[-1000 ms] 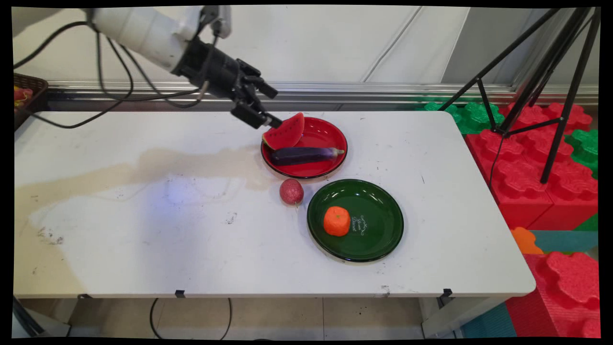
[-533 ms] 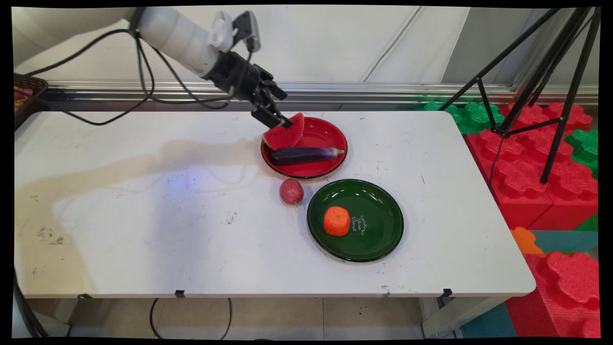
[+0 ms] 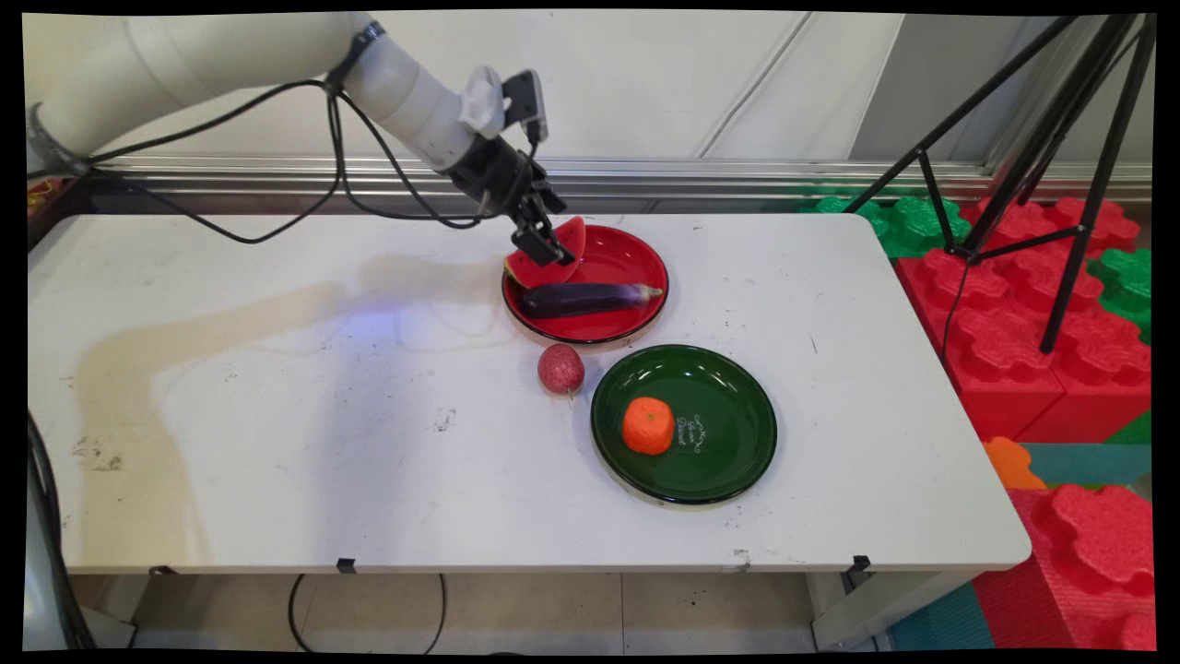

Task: Pick up the eggplant from the red plate

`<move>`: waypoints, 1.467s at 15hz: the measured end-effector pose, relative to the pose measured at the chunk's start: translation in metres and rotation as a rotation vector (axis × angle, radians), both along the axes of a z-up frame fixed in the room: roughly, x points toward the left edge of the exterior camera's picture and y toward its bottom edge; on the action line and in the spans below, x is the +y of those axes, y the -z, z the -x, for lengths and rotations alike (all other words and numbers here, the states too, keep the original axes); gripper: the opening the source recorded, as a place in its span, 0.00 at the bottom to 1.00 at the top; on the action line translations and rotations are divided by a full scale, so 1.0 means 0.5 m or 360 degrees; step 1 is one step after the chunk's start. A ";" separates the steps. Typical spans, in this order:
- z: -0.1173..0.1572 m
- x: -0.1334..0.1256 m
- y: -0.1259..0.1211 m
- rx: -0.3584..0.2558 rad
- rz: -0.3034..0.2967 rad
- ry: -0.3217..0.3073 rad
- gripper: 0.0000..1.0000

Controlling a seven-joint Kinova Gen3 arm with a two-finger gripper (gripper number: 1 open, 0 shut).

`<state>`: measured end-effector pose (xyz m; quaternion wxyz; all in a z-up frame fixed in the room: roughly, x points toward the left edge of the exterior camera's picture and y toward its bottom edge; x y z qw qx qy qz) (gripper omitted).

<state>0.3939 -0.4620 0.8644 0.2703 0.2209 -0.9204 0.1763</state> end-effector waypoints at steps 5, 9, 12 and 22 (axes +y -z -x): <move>0.017 -0.028 0.041 -0.0078 -0.0055 0.0031 1.00; 0.033 -0.045 0.071 -0.0135 -0.0103 0.0074 1.00; 0.045 -0.055 0.088 -0.0162 -0.0138 0.0098 1.00; 0.067 -0.081 0.126 -0.0208 -0.0207 0.0166 1.00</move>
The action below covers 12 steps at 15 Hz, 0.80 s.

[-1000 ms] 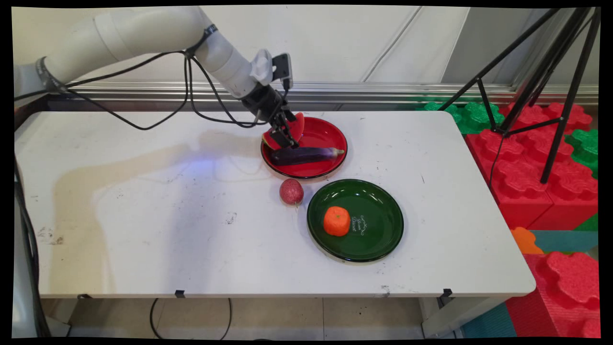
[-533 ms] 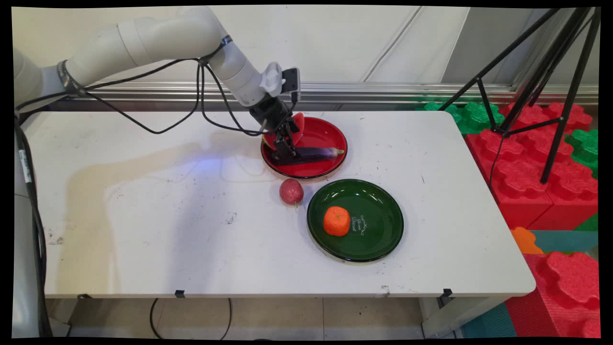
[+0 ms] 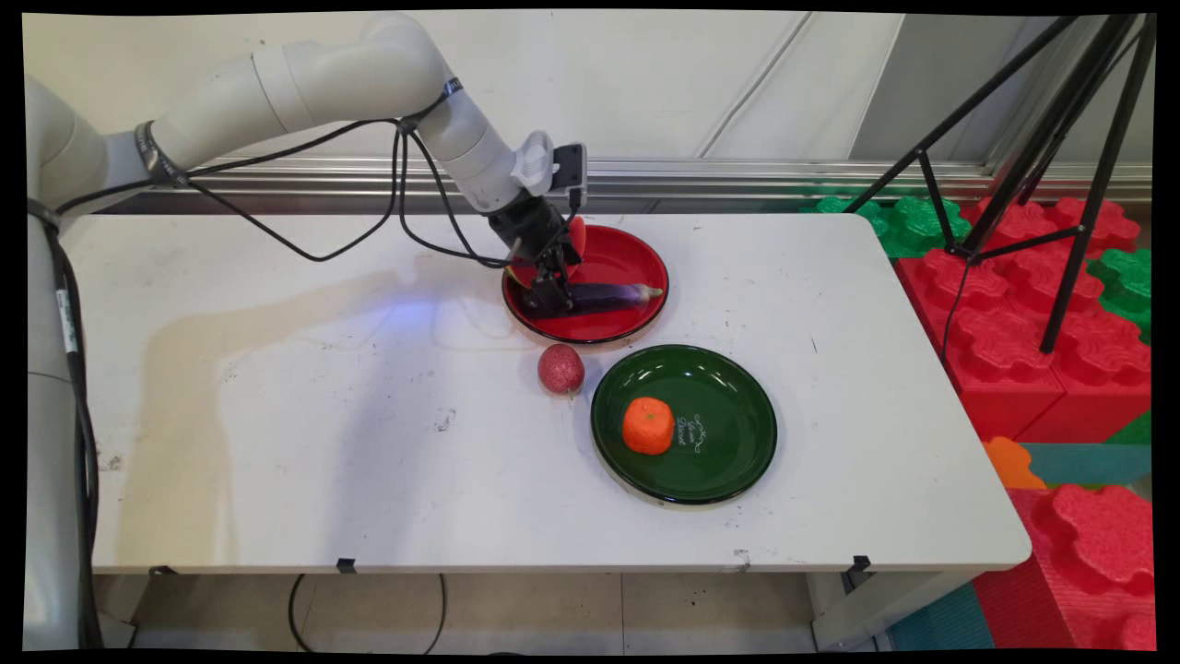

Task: Pick up the eggplant from the red plate, then place the picked object on the table

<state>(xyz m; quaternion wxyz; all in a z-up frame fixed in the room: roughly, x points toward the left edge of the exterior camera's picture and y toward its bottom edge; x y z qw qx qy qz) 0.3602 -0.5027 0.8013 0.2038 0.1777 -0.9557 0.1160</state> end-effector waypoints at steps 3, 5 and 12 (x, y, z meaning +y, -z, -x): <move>0.004 -0.005 0.007 -0.0007 -0.0008 0.0016 0.00; 0.006 -0.007 0.008 -0.0008 -0.0010 0.0023 0.00; 0.017 -0.012 0.012 -0.0016 -0.0027 0.0059 0.00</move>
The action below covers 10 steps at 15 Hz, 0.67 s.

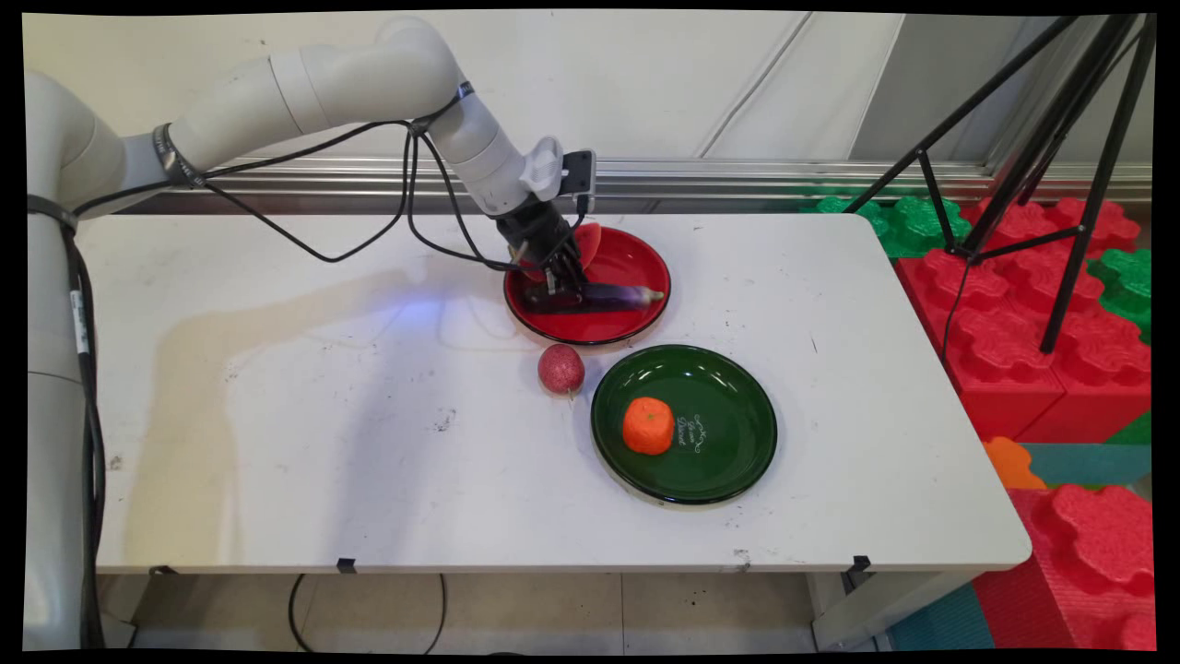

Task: Place the picked object on the table

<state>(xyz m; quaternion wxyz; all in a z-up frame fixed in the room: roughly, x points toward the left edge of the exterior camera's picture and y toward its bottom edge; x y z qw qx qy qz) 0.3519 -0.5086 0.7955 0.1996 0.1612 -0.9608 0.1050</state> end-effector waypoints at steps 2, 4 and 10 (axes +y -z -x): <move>0.001 -0.001 -0.001 0.0003 -0.0001 -0.0003 0.00; 0.001 -0.001 -0.005 0.0013 0.0002 -0.0010 0.00; -0.016 0.021 -0.046 0.0084 0.0051 -0.0053 0.00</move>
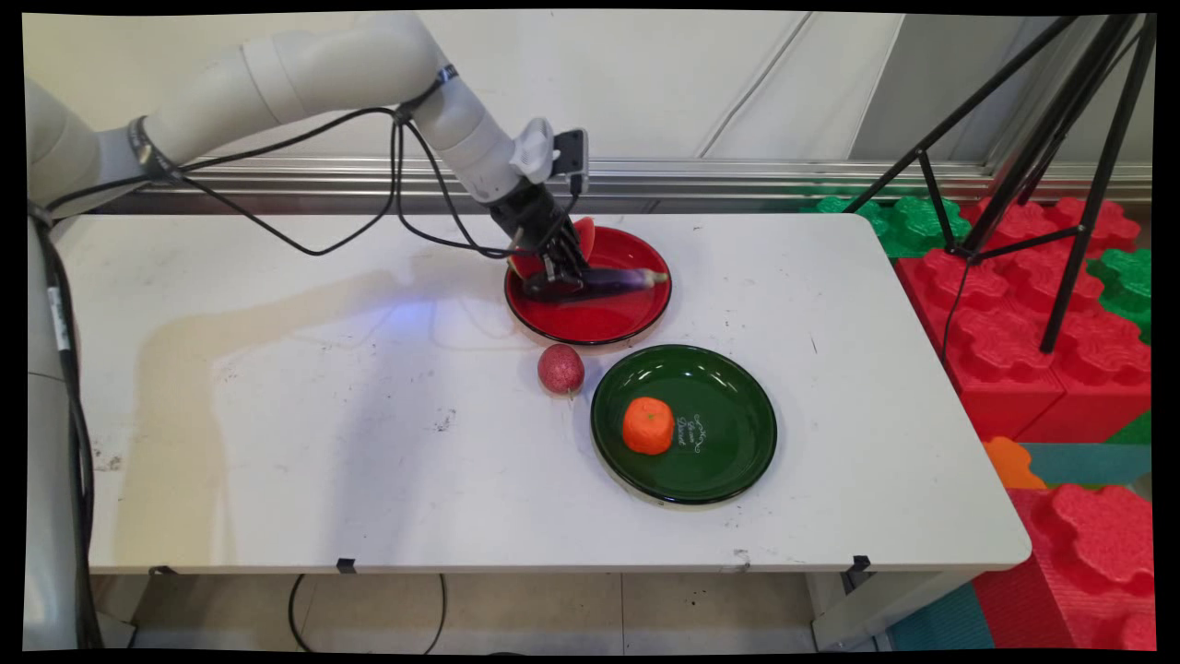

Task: Place the picked object on the table

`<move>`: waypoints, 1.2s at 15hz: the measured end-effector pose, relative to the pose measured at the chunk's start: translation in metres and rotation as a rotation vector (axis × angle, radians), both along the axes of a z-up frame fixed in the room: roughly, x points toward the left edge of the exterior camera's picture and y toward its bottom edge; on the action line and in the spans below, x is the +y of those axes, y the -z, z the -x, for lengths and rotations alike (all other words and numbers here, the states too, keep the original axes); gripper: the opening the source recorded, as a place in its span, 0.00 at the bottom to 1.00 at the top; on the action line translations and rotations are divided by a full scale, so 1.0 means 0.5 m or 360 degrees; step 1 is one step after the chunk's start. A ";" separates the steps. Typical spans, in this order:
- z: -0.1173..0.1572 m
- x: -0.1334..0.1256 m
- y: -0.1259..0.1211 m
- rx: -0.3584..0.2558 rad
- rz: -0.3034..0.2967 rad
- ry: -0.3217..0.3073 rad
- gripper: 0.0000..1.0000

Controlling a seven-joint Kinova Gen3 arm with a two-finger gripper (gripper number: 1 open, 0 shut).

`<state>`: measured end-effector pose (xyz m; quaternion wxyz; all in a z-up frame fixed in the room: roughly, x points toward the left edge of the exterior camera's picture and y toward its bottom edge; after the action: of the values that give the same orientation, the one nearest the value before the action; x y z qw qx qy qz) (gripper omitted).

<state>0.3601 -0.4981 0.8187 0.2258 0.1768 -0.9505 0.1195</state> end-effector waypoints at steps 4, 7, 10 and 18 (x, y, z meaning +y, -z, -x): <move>-0.023 0.033 -0.037 0.0038 0.0046 -0.0011 0.00; -0.047 0.063 -0.073 0.0067 0.0085 -0.0020 0.00; -0.076 0.100 -0.113 0.0102 0.0118 -0.0030 0.00; -0.153 0.188 -0.179 0.0144 0.0140 -0.0074 0.00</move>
<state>0.4368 -0.4042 0.9084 0.2731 0.1941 -0.9288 0.1582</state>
